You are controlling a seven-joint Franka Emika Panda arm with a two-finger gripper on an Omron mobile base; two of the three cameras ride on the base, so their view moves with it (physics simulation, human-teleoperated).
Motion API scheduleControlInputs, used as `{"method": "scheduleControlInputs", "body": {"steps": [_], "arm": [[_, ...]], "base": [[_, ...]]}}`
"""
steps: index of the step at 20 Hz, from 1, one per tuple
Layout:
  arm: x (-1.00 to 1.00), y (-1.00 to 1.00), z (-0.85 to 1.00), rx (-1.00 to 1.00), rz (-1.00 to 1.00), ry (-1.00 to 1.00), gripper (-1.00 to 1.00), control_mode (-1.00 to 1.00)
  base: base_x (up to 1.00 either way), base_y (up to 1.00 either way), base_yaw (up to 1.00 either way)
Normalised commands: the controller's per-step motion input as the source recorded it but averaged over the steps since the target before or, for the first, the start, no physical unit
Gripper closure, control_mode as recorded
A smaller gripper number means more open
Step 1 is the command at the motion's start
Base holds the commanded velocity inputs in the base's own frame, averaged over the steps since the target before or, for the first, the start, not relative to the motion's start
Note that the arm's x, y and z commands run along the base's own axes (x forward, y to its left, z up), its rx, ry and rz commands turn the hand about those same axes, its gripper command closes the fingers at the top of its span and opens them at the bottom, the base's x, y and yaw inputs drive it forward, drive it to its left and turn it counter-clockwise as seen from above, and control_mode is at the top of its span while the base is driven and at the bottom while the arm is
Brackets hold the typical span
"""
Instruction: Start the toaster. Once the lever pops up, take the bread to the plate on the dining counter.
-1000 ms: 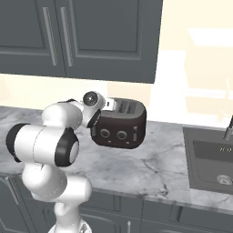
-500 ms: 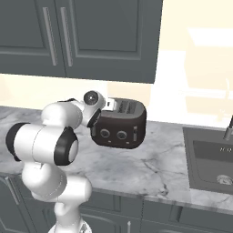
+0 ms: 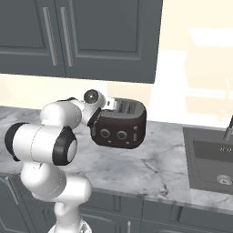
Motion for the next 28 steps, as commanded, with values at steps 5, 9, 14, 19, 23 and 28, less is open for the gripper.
{"method": "scheduleControlInputs", "body": {"steps": [5,9,14,19,23,28], "arm": [[0.0,0.0,0.0,0.0,0.0,0.0,1.0,-1.0],[0.0,0.0,0.0,0.0,0.0,0.0,1.0,-1.0],[0.0,0.0,0.0,0.0,0.0,0.0,1.0,-1.0],[-0.01,0.0,0.02,0.0,0.0,-0.01,1.0,-1.0],[0.0,0.0,0.07,0.0,0.0,-0.01,1.0,-1.0],[0.0,0.0,0.18,0.0,0.0,0.0,1.0,-1.0]], "base": [[0.0,0.0,0.0],[0.0,0.0,0.0],[0.0,0.0,0.0],[0.0,0.0,0.0],[0.0,0.0,0.0],[0.0,0.0,0.0]]}}
